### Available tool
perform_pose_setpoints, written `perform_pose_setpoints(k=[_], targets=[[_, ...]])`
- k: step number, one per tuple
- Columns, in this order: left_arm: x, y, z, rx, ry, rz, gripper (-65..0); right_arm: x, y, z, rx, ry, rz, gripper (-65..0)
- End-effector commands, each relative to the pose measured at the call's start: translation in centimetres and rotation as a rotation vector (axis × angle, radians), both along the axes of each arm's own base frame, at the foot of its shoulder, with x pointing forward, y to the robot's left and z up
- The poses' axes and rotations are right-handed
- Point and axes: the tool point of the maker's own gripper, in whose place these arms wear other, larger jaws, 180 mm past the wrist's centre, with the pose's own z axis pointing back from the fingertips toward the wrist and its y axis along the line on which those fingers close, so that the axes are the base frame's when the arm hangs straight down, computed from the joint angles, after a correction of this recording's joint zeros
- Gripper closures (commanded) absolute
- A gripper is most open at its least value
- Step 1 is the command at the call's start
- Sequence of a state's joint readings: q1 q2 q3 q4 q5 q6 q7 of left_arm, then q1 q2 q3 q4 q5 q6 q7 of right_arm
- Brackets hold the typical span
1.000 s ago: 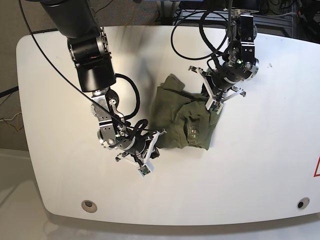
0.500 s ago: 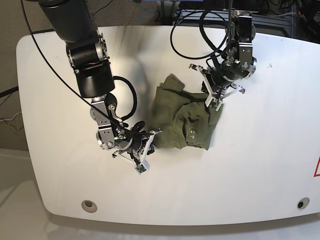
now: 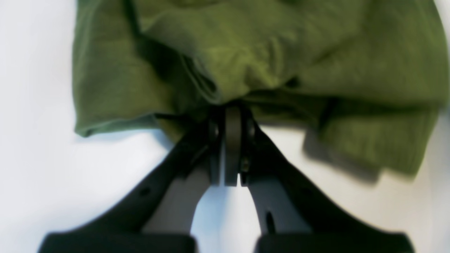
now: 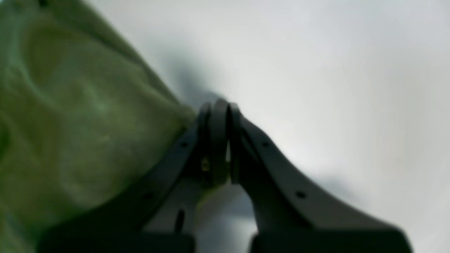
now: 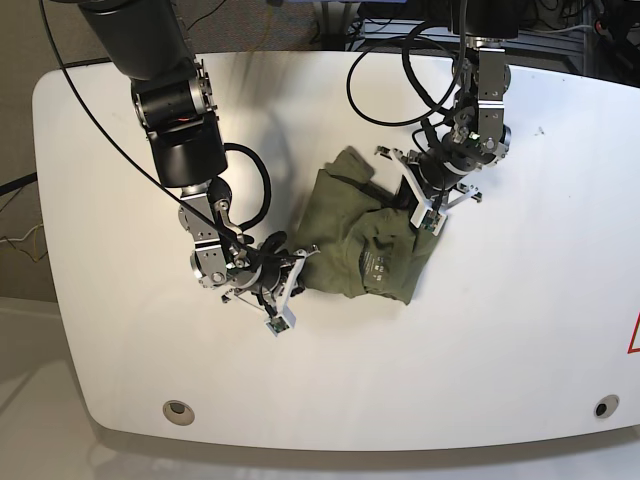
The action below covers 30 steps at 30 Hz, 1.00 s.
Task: Fold the T-shirt properly
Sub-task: 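Release the shirt with the right gripper and pull it back, then press both grippers against the folded shirt's sides to square it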
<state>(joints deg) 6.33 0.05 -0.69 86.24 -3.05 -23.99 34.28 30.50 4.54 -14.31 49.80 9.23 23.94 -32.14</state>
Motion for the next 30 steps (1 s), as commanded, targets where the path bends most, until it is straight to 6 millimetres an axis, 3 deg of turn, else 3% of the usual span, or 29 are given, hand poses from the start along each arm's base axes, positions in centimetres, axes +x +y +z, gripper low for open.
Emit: perform_pose_setpoints(k=[1,14,24,30], targets=[[0.1,1.6,-1.0,0.062,0.035,-0.003,-0.3,1.2,0.3,1.7,0.023,-0.051,-0.002,0.0],[3.9,3.5,1.1,0.104,-0.036,0.002,-0.3,-1.3,-1.2,1.3,-0.018,-0.05,0.008,0.0],[6.7,5.8,1.5,0.124,-0.081,0.018,-0.3,-3.6,-2.7,1.0,-0.059,-0.048,-0.016,0.0],[8.1,6.8,1.5,0.132,-0.08,0.03,-0.3,-5.4,-2.6,1.0,-0.065,-0.045,-0.041,0.0]])
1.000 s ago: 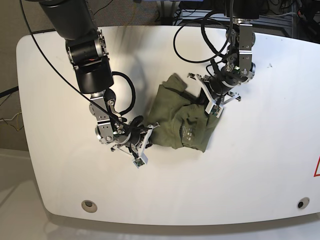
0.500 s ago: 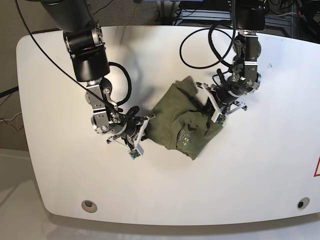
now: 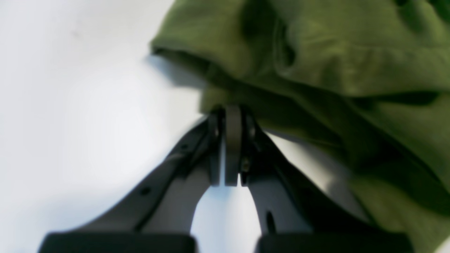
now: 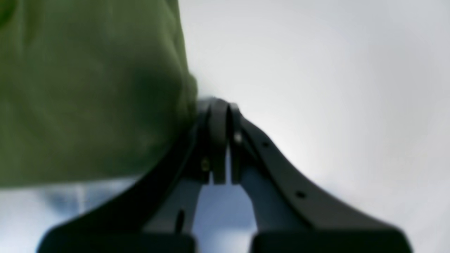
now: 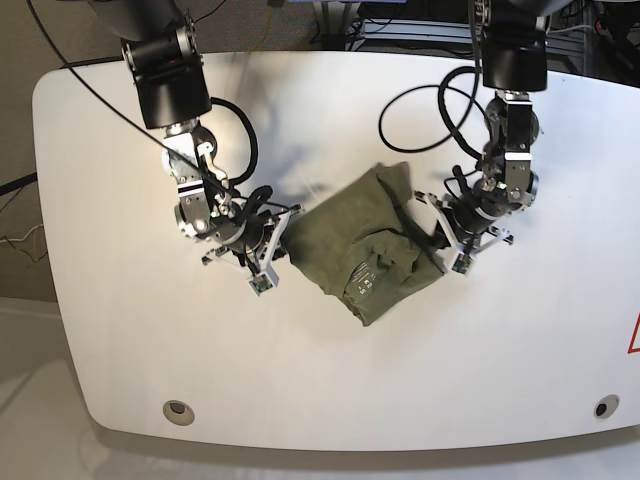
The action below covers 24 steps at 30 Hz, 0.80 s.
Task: Fold the T-shirt properly
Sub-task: 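Press both grippers against the folded shirt's sides to square it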
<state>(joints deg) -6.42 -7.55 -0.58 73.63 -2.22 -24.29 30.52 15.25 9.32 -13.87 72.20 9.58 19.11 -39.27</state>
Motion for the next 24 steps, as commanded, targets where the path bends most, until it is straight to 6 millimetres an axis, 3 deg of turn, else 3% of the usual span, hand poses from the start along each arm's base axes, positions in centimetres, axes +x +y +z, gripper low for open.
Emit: perform_pose_setpoints(k=[1,15,24], targets=[[1.4,0.8,0.8,0.018,-0.017,0.014,-0.3,0.2,0.2,1.6,0.007,-0.037,-0.004,0.0],[2.4,0.4,1.5,0.008,-0.042,0.012,-0.3,-4.0,1.7,2.1,0.049,-0.046,-0.022,0.0],[2.6,0.1,1.8,-0.004,-0.067,0.008,-0.3,-5.6,4.8,2.5,0.118,-0.037,-0.015,0.0]])
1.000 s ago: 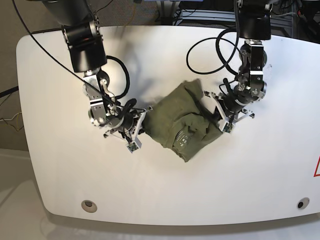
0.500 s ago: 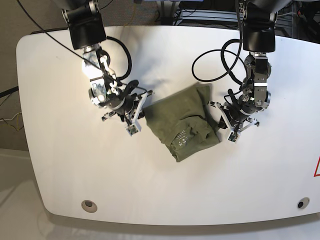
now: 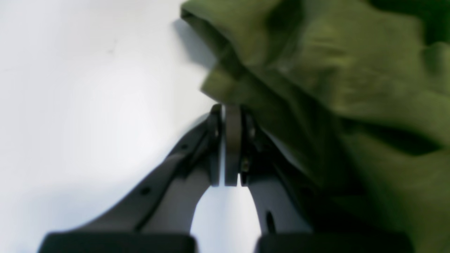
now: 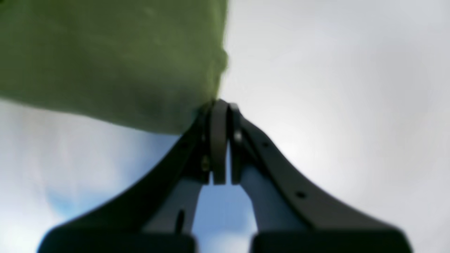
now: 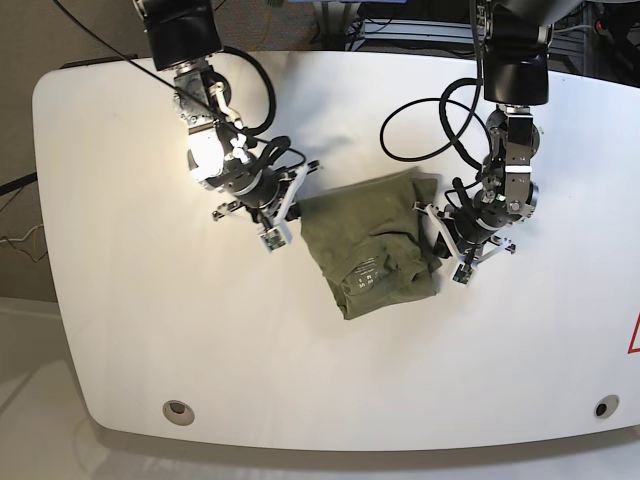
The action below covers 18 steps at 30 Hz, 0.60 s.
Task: Fold the T-shirt properly
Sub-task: 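Press both grippers against the folded shirt's sides to square it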
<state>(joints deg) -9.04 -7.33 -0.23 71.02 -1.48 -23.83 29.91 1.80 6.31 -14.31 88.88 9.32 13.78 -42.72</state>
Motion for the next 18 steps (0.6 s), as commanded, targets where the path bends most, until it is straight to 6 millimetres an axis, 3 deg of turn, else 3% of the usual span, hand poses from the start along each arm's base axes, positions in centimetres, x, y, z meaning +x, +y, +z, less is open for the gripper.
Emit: perform_pose_setpoints(k=[1,11,18], targets=[[1.3,0.1,1.6,-0.009,-0.057,0.001,-0.3,0.5,1.8,1.8,0.05,-0.048,0.021,0.0],[1.4,0.5,1.8,0.0,-0.063,0.003,-0.3,-1.1,6.0,1.6,0.08,-0.025,0.081,0.0],[1.5,1.3,2.8,0.023,-0.088,0.0,-0.3,-0.6,5.2,1.5,0.067,-0.024,0.034,0.0]])
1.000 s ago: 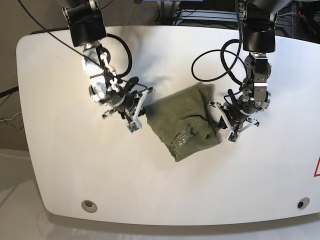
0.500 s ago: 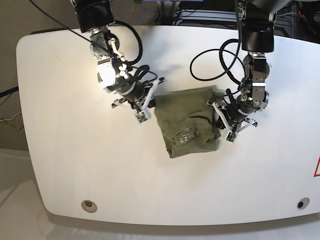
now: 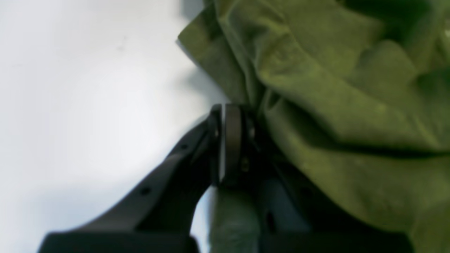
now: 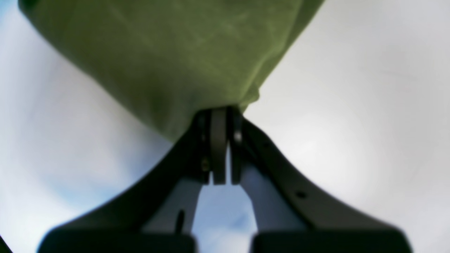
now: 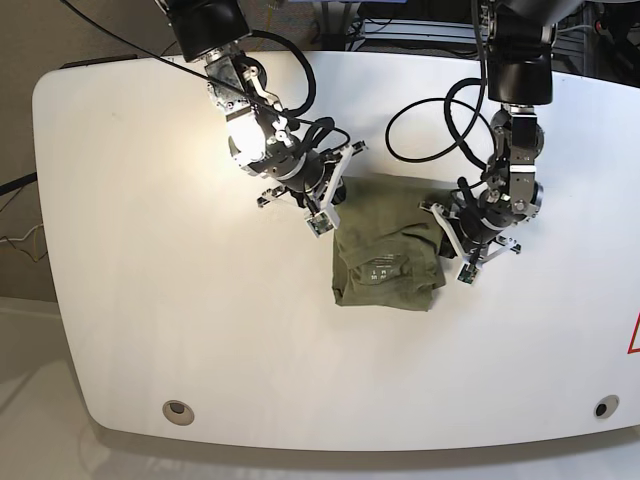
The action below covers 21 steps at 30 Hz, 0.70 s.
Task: Fold the T-shirt properly
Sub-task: 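Press both grippers against the folded shirt's sides to square it, then lift both grippers up and away from the folded shirt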
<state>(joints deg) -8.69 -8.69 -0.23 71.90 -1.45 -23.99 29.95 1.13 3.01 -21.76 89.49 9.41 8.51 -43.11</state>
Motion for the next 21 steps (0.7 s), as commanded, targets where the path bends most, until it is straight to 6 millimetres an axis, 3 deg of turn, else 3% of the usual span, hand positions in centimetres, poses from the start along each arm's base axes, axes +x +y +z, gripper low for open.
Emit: perform_pose_setpoints(k=[1,6,10,16,21], targets=[[1.4,0.2,2.5,-0.001,-0.08,-0.001,-0.3,1.3,-0.5,1.3,0.01,-0.052,-0.008,0.0],[-0.1,-0.1,2.5,0.004,-0.086,-0.013,-0.3,1.2,-2.6,0.6,-0.04,-0.05,-0.012,0.0],[-1.4,0.6,2.9,0.035,-0.1,-0.025,-0.3,-0.2,-4.0,-0.5,-0.066,-0.023,-0.01,0.0],[-2.8,0.7,3.2,0.046,-0.108,-0.034,-0.3,-2.3,-3.3,0.1,-0.04,-0.026,0.002,0.0],[-3.9,2.5,3.3,0.07,-0.086,0.013,-0.3,-4.2,-2.8,0.7,-0.034,-0.006,0.023,0.0]])
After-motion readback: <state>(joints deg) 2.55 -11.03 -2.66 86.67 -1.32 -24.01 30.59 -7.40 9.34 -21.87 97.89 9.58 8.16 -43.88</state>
